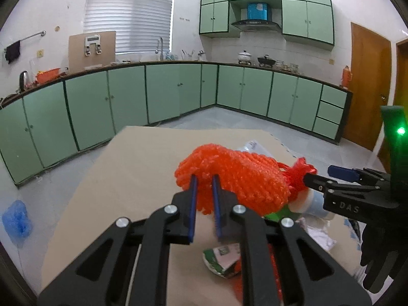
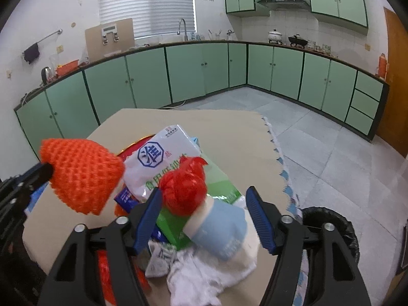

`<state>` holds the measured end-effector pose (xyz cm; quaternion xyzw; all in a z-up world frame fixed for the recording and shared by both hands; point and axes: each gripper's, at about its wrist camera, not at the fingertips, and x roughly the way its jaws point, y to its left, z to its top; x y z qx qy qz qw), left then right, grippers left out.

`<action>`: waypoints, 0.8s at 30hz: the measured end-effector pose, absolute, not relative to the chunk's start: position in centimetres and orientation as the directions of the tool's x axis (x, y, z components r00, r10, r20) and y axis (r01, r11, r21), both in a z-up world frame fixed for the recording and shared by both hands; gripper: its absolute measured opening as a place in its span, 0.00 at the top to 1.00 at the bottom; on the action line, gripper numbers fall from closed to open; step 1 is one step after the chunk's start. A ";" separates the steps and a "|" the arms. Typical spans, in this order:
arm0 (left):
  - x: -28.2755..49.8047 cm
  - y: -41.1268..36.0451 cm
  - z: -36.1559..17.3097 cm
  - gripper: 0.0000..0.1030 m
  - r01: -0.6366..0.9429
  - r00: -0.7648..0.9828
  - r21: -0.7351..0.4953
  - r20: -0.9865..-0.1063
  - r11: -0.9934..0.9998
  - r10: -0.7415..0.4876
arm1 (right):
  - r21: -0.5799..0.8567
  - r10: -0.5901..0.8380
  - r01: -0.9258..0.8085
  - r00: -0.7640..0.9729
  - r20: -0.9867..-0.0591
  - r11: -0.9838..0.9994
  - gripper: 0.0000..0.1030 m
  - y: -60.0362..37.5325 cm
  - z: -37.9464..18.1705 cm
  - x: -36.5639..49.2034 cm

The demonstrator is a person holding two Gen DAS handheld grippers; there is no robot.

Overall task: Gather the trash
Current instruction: 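Grasp the orange mesh net with the left tool while the right tool grasps a red plastic bag, then carry both items over the black bin and open both tools to drop them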

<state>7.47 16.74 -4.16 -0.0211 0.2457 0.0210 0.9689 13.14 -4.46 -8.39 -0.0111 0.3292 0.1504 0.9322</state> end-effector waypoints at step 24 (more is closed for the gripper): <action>9.2 9.1 -0.1 0.90 0.110 0.916 -0.028 -0.384 0.993 -0.113 | 0.136 0.185 -0.136 0.865 -0.467 0.981 0.92 -16.1 -2.0 9.7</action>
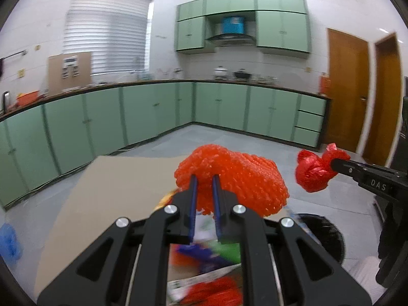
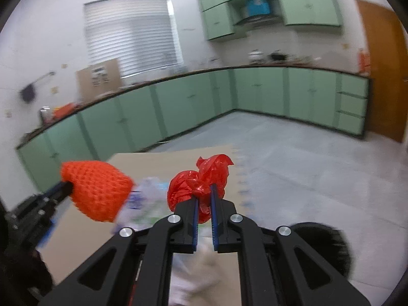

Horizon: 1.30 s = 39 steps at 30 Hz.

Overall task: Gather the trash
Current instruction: 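Carry both items over the black bin and open both tools to drop them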

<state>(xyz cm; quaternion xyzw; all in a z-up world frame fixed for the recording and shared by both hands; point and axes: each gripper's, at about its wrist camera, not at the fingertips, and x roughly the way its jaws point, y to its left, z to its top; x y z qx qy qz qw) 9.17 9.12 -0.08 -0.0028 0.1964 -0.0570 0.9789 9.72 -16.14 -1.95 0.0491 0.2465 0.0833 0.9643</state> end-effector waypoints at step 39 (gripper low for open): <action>18.8 -10.9 -9.2 0.31 0.456 0.662 -0.112 -0.621 0.883 -0.420 | 0.092 -0.184 0.302 0.768 -0.614 0.949 0.16 -35.4 -9.7 8.4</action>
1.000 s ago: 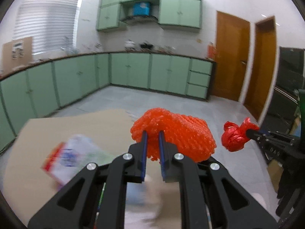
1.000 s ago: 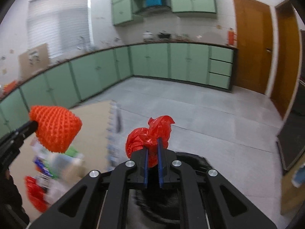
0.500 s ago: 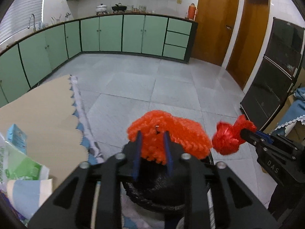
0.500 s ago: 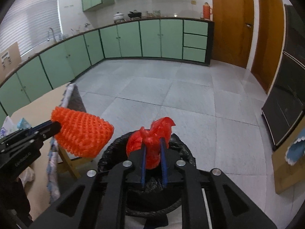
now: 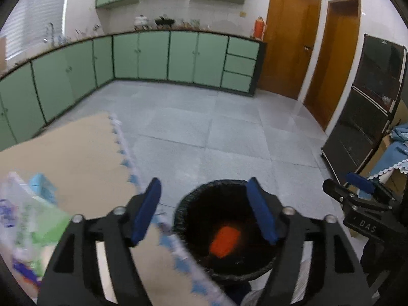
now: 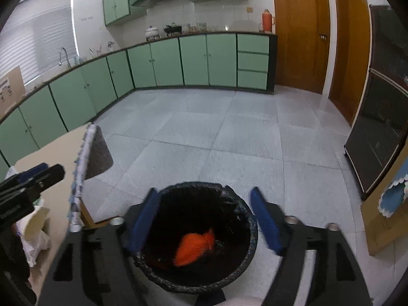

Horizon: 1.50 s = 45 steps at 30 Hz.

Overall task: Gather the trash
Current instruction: 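Carry both items over the black bin and open both tools to drop them, then grasp a red plastic bag with the left tool while the right tool grasps white tissue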

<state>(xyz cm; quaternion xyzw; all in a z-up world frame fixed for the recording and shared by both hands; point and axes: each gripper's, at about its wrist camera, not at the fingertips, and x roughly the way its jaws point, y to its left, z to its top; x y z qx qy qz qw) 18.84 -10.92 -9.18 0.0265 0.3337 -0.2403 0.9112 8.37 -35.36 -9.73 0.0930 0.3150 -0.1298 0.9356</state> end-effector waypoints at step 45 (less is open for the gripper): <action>5.8 12.6 -11.4 0.77 0.094 0.740 -0.100 -0.659 0.991 -0.137 | 0.072 0.161 -0.146 0.824 -0.544 0.987 0.16 -10.4 -10.3 6.6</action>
